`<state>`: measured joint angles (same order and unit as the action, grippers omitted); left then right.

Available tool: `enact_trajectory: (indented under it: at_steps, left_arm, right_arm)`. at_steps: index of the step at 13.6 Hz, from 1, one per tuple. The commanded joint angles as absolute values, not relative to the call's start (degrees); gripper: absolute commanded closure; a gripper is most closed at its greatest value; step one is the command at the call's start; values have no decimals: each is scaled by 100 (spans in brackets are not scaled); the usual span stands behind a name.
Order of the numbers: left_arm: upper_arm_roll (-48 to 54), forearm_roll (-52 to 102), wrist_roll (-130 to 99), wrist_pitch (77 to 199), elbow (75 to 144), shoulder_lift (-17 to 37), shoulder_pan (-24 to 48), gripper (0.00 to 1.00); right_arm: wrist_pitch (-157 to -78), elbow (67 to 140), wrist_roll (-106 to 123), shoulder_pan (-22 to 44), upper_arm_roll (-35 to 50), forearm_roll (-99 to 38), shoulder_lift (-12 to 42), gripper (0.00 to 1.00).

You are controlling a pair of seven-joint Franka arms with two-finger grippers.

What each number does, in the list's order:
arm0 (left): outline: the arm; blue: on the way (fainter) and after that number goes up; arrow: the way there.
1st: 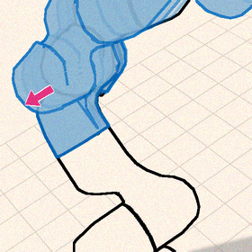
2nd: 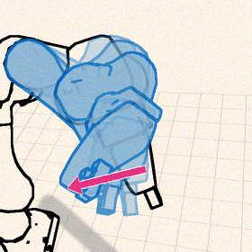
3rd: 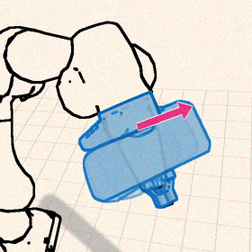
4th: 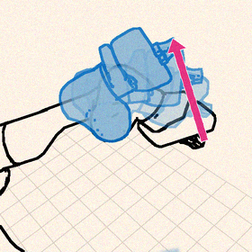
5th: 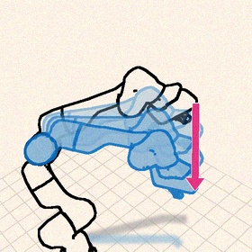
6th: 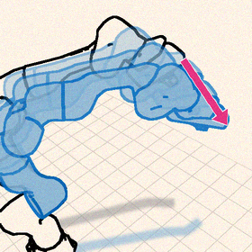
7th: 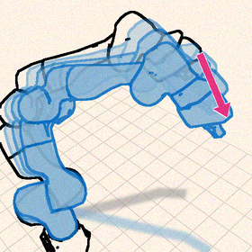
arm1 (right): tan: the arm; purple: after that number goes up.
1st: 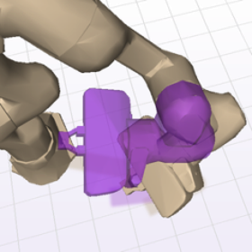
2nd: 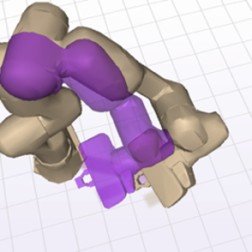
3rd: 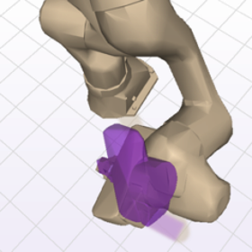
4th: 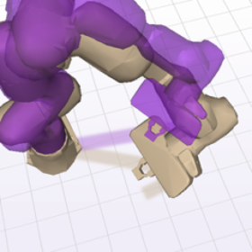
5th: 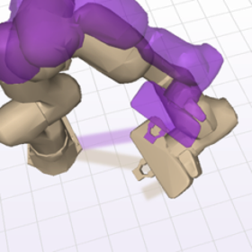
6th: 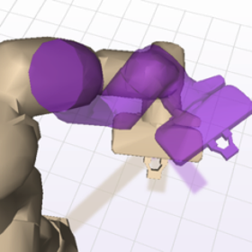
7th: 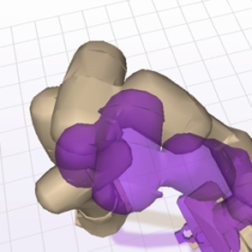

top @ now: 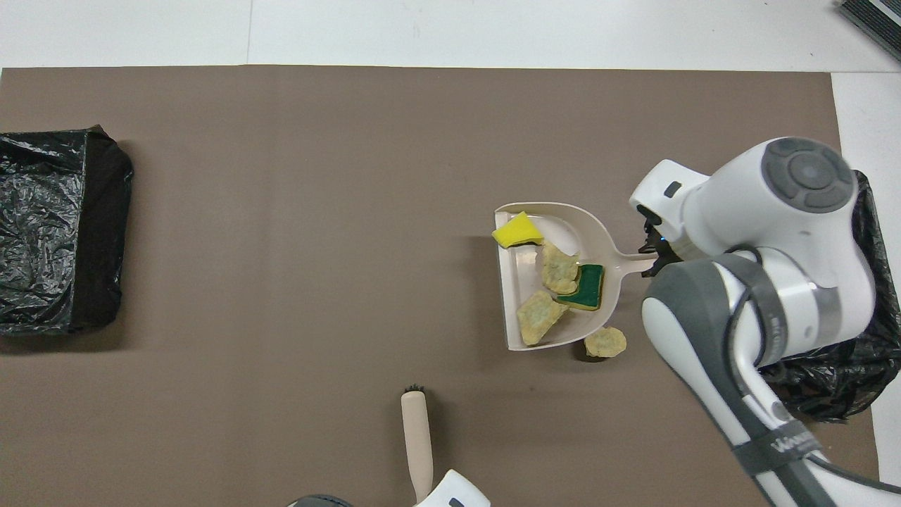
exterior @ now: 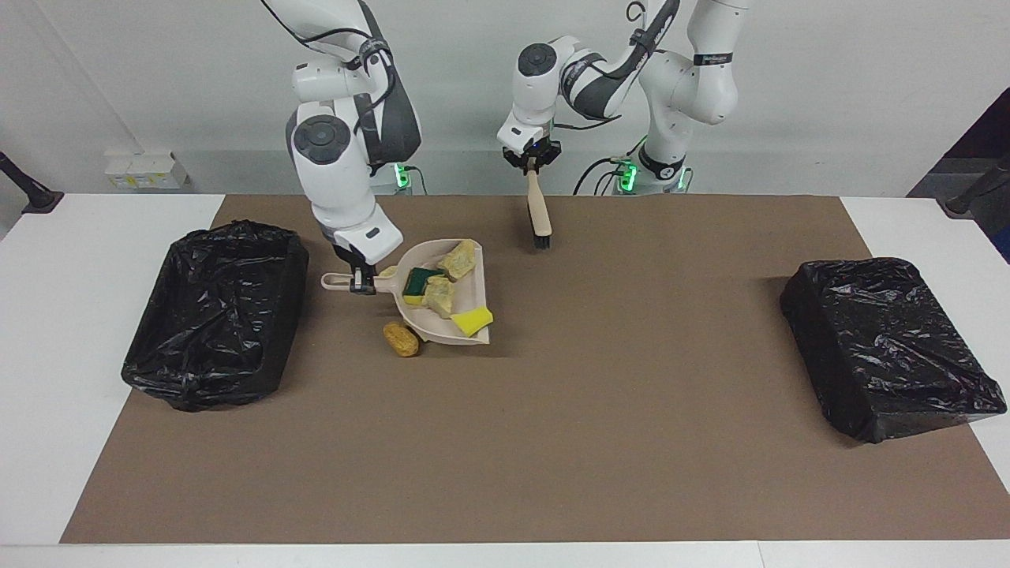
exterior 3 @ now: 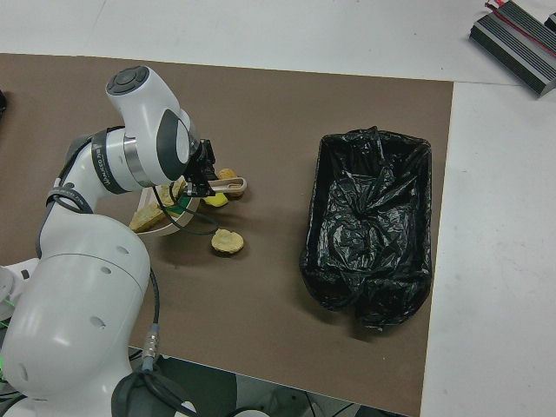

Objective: Sweep and dump trash in bin
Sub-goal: 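Carry the loaded dustpan with the right gripper toward the nearer bin, then tip the dustpan over the bin with the right gripper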

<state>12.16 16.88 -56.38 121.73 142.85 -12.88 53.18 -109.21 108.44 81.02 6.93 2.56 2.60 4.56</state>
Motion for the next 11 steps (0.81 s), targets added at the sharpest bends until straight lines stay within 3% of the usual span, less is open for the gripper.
enact_trajectory:
  at_steps: [1,4,5,7,8,9,11]
  left_arm:
    - [1151,1679,-5581,12357,14291,-1143,5379,100]
    - [1151,1687,-5485,12384,14221,-1037,5353,100]
    - [1151,1705,-5389,12323,14221,-1046,5353,91]
    - [1143,1705,-5361,12322,14221,-1028,5300,47]
    - [1134,1705,-5370,12279,14195,-1011,5291,15]
    - [1116,1688,-5292,12235,14168,-1002,5265,0]
    - [1099,1618,-4819,11964,13968,-1020,4741,0]
  right_arm:
    - [-10626,10417,8647,91,281,499,448,100]
    - [-10547,10056,9339,-648,273,712,431,100]
    - [-10556,9959,9760,-929,281,695,431,100]
    - [-10556,9844,10211,-1430,281,703,431,100]
    - [-10651,9852,10544,-1702,281,712,422,100]
    - [-10705,9870,10843,-1879,273,755,422,100]
    - [-11003,9905,11030,-2222,220,1140,404,100]
